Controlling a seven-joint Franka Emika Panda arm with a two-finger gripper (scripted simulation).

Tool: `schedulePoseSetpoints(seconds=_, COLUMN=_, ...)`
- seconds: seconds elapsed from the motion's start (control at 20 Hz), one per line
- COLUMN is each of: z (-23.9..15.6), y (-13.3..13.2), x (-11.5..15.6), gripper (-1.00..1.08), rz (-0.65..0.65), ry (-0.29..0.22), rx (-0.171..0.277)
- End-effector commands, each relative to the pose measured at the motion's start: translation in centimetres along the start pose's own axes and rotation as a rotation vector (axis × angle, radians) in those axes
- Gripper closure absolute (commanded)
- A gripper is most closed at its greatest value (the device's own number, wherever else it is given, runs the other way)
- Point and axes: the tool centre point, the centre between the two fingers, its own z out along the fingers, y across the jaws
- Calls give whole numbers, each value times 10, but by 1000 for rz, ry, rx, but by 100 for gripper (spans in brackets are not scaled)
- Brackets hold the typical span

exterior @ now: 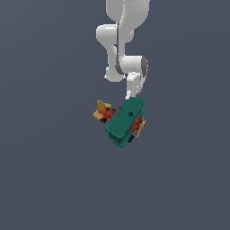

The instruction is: Pick up the object and move it to a goal position.

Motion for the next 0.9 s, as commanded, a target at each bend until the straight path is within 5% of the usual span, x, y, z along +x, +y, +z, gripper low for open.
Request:
schedulePoseSetpoints(seconds=0.0, z=-14, y=12, x=5, gripper=108, rz=3, ry=0, rx=-7)
schedulePoseSetpoints(seconds=0.85, z=-48, y=35, x=17, gripper=108, rz=6, ry=-1, rx=-6)
